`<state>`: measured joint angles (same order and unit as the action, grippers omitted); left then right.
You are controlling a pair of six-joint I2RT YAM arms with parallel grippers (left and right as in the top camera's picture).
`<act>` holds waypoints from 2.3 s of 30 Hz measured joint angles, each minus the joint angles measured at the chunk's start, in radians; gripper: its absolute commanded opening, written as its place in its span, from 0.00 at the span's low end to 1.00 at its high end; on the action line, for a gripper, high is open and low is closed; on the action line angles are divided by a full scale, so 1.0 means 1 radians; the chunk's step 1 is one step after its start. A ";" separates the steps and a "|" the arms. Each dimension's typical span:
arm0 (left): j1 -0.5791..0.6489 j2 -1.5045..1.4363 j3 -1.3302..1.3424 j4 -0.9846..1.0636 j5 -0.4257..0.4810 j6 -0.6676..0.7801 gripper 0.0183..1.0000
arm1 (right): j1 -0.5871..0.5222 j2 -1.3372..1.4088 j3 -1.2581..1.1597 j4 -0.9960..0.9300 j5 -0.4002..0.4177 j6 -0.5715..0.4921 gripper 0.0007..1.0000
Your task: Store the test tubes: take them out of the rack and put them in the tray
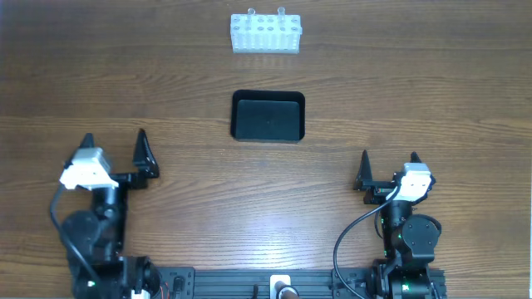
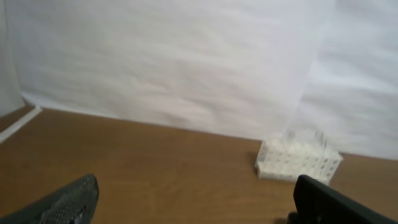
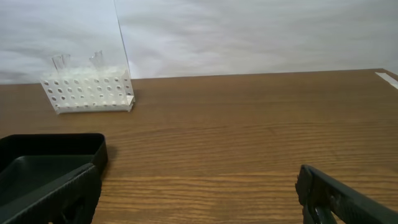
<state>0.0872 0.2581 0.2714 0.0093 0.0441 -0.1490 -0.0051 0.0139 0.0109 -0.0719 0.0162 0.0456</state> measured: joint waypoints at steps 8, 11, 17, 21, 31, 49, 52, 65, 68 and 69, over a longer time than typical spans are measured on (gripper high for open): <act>-0.068 0.283 0.346 -0.092 0.003 0.000 1.00 | -0.001 0.000 0.000 0.000 0.000 -0.001 0.99; -0.108 0.401 0.472 -0.100 0.003 0.000 1.00 | -0.001 0.000 0.000 0.000 0.000 -0.001 0.99; -0.199 0.629 0.676 -0.111 0.002 0.000 1.00 | -0.001 0.000 0.000 0.000 0.000 -0.001 0.99; -0.264 0.776 0.777 -0.117 0.003 0.000 1.00 | -0.001 0.000 0.000 0.000 0.000 0.000 0.99; -0.413 1.161 1.027 -0.176 -0.006 -0.035 1.00 | -0.001 0.000 0.000 0.000 0.000 0.000 0.99; -0.471 1.801 1.567 -0.402 -0.153 -0.114 1.00 | -0.001 0.000 0.000 0.000 0.000 -0.001 0.99; -0.471 1.871 1.595 -0.383 -0.153 -0.117 1.00 | -0.001 0.000 0.000 0.000 0.000 0.000 0.99; -0.471 2.006 1.636 -0.264 -0.150 -0.117 1.00 | -0.001 0.000 0.000 0.000 0.000 0.000 0.99; -0.470 2.016 1.637 -0.264 -0.149 -0.117 1.00 | -0.001 0.000 0.000 0.000 0.000 -0.001 0.99; -0.470 2.017 1.637 -0.264 -0.149 -0.117 1.00 | -0.001 0.000 0.000 0.000 0.000 0.000 0.99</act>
<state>-0.3832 2.2749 1.9083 -0.2543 -0.1051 -0.2661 -0.0059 0.0139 0.0109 -0.0719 0.0162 0.0452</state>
